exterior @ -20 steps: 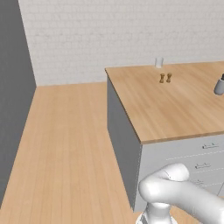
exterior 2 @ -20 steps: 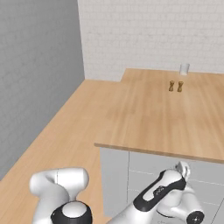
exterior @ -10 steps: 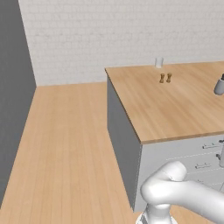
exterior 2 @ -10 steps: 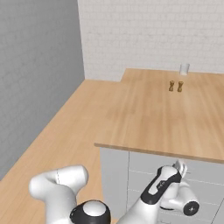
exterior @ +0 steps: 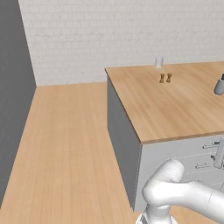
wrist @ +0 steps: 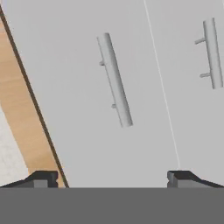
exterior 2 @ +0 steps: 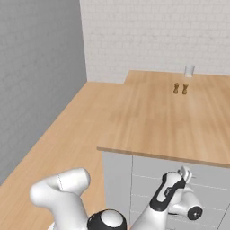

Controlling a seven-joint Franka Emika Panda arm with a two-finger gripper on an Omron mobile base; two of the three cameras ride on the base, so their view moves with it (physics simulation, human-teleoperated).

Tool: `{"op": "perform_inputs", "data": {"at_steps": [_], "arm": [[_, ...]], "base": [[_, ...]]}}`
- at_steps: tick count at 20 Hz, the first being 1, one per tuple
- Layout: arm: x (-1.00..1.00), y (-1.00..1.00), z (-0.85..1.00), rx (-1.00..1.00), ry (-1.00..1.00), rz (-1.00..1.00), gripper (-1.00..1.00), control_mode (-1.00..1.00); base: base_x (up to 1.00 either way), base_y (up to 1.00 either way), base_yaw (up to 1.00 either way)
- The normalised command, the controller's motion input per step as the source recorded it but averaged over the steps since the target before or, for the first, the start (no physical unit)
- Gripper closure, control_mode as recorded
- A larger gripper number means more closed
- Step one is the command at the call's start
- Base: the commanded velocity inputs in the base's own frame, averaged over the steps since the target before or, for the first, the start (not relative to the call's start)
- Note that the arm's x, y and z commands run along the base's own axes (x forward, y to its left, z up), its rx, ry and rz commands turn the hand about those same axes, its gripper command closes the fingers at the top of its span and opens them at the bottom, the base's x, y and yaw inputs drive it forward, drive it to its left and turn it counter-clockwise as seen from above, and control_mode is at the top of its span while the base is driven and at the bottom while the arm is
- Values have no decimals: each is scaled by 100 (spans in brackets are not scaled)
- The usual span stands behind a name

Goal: Take a straw from the drawer in front and place it inside the glass cup on the dining counter.

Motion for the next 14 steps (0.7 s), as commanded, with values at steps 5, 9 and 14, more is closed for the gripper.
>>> {"op": "perform_inputs", "data": {"at_steps": [5, 9, 14], "arm": [[2, -41, -33, 7, 0, 0, -100, -100], [29, -24, -14, 2, 0, 0, -100, -100], [35, -25, -27, 2, 0, 0, -100, -100]], "base": [[0, 0, 0], [0, 0, 0], [0, 0, 0]]}}
